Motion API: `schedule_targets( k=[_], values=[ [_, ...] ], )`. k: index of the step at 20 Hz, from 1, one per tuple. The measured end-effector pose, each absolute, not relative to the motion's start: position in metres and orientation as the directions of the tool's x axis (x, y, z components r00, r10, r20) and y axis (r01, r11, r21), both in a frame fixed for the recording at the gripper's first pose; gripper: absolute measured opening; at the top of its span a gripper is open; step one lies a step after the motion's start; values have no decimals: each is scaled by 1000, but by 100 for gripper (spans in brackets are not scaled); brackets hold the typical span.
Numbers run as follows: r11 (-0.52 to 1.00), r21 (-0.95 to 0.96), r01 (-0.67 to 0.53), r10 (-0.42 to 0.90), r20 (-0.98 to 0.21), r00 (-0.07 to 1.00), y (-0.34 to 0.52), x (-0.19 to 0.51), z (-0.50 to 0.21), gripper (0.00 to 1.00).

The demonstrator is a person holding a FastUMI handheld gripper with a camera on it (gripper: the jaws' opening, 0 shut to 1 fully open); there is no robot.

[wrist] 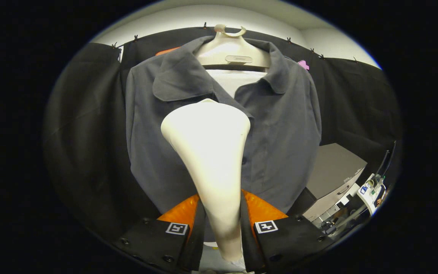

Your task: Iron the clothes twice with a garment steamer, once on the left side and once on the right side.

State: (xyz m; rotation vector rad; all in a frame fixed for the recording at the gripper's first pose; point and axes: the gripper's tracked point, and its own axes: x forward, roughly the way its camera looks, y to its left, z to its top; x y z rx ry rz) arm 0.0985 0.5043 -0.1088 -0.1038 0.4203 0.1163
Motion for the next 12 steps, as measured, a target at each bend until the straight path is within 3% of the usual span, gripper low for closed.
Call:
schedule_targets(
  k=[12],
  values=[
    [988,-63,-141,86,-532,843,512,111,-183,50]
  ],
)
